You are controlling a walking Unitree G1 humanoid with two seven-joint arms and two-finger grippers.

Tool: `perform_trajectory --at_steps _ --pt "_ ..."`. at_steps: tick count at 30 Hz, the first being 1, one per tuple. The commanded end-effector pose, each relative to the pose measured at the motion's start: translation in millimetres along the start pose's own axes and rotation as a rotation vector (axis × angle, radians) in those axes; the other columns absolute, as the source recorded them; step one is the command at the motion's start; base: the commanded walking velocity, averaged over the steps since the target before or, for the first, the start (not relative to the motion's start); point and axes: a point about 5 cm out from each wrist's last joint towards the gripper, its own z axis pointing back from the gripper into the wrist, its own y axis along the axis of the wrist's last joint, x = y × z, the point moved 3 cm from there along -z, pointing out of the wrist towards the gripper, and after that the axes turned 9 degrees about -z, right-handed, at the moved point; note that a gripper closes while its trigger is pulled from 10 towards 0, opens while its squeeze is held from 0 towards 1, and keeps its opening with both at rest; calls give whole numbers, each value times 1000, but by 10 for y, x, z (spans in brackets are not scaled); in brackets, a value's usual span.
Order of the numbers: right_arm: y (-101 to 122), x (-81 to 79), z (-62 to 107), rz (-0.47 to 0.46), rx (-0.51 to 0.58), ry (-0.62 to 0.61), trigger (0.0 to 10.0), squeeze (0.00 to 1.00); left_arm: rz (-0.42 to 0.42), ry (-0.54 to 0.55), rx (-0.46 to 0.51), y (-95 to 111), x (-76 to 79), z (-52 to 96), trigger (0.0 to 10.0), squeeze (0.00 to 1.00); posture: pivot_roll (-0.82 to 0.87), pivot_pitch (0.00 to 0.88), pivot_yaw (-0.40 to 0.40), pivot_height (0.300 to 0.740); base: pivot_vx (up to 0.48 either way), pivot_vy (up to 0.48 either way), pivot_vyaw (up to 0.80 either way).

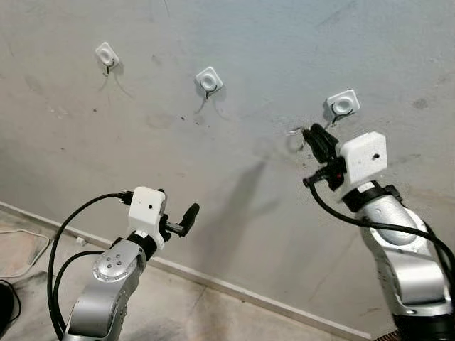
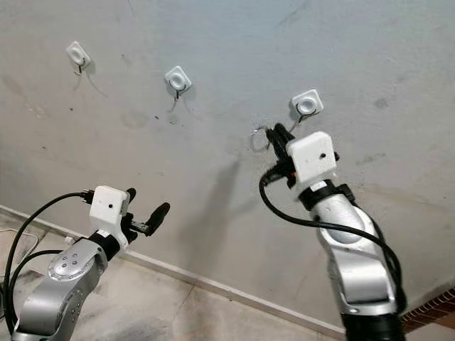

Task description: Hang keys on a hook

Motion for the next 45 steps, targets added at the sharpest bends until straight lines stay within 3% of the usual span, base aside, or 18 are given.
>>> perform_trajectory --at_steps 1,2,11,17,20,24,39,45 --pt "15 33 -12 35 -3 6 10000 0 -8 -19 9 41 36 -24 10000 0 159 0 -22 740 0 0 0" --pt "32 32 -16 101 -12 41 10000 0 -8 -21 11 46 37 -26 10000 0 159 0 -22 740 0 0 0" --pt "100 135 -79 46 48 -43 10000 0 -9 -9 9 39 14 -16 10000 0 170 0 -27 740 0 0 0" --pt "159 185 -123 59 79 -85 10000 0 -9 -10 7 36 15 -13 10000 0 168 0 -26 740 0 0 0" --pt "230 338 -163 47 120 -193 10000 0 -11 -11 8 39 13 -25 10000 0 169 0 -26 740 0 0 0" --pt "228 398 -193 47 127 -238 10000 0 -12 -10 8 41 12 -26 10000 0 169 0 -26 740 0 0 0" --pt "177 452 -182 32 117 -279 10000 0 -10 -10 9 47 16 -33 10000 0 171 0 -28 740 0 0 0" --pt "36 422 -65 -21 80 -301 10000 0 -10 -5 12 53 9 -37 10000 0 172 0 -28 740 0 0 0"
